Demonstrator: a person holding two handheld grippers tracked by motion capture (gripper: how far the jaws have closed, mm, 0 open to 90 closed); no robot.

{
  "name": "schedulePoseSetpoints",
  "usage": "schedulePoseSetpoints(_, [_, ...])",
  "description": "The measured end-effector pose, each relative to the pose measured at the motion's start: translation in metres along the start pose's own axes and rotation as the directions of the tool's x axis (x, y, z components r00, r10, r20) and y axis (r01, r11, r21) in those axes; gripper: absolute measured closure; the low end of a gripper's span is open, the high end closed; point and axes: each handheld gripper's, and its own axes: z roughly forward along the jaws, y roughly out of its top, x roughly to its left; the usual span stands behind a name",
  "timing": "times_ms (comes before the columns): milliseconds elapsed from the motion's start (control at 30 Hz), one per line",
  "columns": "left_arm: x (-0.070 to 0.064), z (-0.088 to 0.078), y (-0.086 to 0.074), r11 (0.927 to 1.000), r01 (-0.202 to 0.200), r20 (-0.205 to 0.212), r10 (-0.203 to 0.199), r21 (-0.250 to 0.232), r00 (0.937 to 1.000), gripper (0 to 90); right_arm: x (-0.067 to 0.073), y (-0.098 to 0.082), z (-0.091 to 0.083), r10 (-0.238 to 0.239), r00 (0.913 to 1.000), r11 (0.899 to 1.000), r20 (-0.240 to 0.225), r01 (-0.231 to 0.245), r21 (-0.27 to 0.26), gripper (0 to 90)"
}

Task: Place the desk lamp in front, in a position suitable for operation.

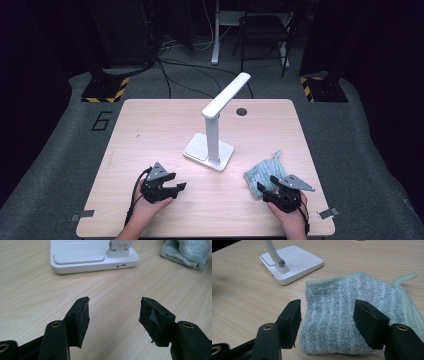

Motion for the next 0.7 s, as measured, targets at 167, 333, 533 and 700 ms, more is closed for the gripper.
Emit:
schedulePoseSetpoints(167, [-0.007,0.008,0.016,0.9997,0.023,0.037,-0.022,-0.010,0.9991,40.7,0.003,0.000,0.001,-0.025,0.9997,1.000,0.002,0.025,0.002,38.4])
schedulePoseSetpoints(333, [-0.011,0.025,0.038,0.9998,0.018,0.030,-0.017,-0.012,0.9994,39.3,0.003,-0.001,0.002,-0.014,0.9999,1.000,0.004,0.014,0.019,38.0])
schedulePoseSetpoints(533, [-0.016,0.043,0.065,0.9995,0.009,0.026,-0.008,-0.030,0.9996,39.0,0.002,-0.001,0.001,-0.002,1.0000,1.000,0.000,0.002,0.018,37.9])
schedulePoseSetpoints(700, [-0.020,0.052,0.080,0.9990,0.019,0.021,-0.018,-0.040,0.9996,39.1,0.001,-0.002,0.001,0.001,1.0000,1.000,-0.002,-0.001,0.015,37.8])
